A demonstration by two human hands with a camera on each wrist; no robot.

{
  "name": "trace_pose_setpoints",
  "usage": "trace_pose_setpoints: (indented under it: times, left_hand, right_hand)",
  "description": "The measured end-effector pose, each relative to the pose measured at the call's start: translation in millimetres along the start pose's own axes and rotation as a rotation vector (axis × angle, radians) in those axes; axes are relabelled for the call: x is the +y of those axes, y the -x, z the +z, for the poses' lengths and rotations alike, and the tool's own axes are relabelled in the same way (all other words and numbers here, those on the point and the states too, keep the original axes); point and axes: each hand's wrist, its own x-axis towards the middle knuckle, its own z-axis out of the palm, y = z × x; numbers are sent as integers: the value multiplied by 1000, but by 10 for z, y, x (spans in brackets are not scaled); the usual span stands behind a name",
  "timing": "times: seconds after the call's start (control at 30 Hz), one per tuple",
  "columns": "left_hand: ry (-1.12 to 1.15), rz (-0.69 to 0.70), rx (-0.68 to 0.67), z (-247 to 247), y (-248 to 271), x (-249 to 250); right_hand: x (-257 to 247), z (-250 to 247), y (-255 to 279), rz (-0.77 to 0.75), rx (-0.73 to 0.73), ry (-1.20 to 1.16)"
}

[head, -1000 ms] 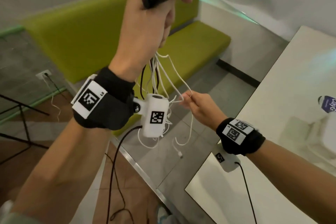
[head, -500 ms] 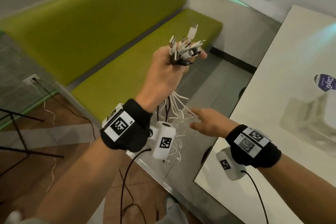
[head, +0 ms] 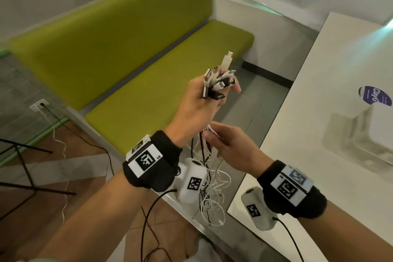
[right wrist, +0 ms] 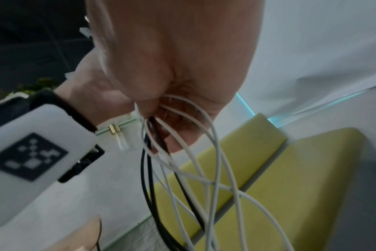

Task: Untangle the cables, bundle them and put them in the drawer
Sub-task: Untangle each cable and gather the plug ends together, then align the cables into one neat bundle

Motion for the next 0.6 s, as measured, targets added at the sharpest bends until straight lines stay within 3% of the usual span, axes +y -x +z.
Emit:
trace_pose_setpoints:
  times: [0.1,0.27,0.43,0.6]
  left_hand:
    - [21,-10,44,-7,11,-49]
    - [31,-43,49,75,92,-146]
    - [104,-91,85,136,83,-192]
    - [71,-81,102,43,62,-160]
  right_hand:
    - [-38,30,-50,-26,-65,19]
    - [88,121,-61,-39,12,36]
    - [67,224,-113,109,-56,157]
    - [36,246,-248,166,-94,24]
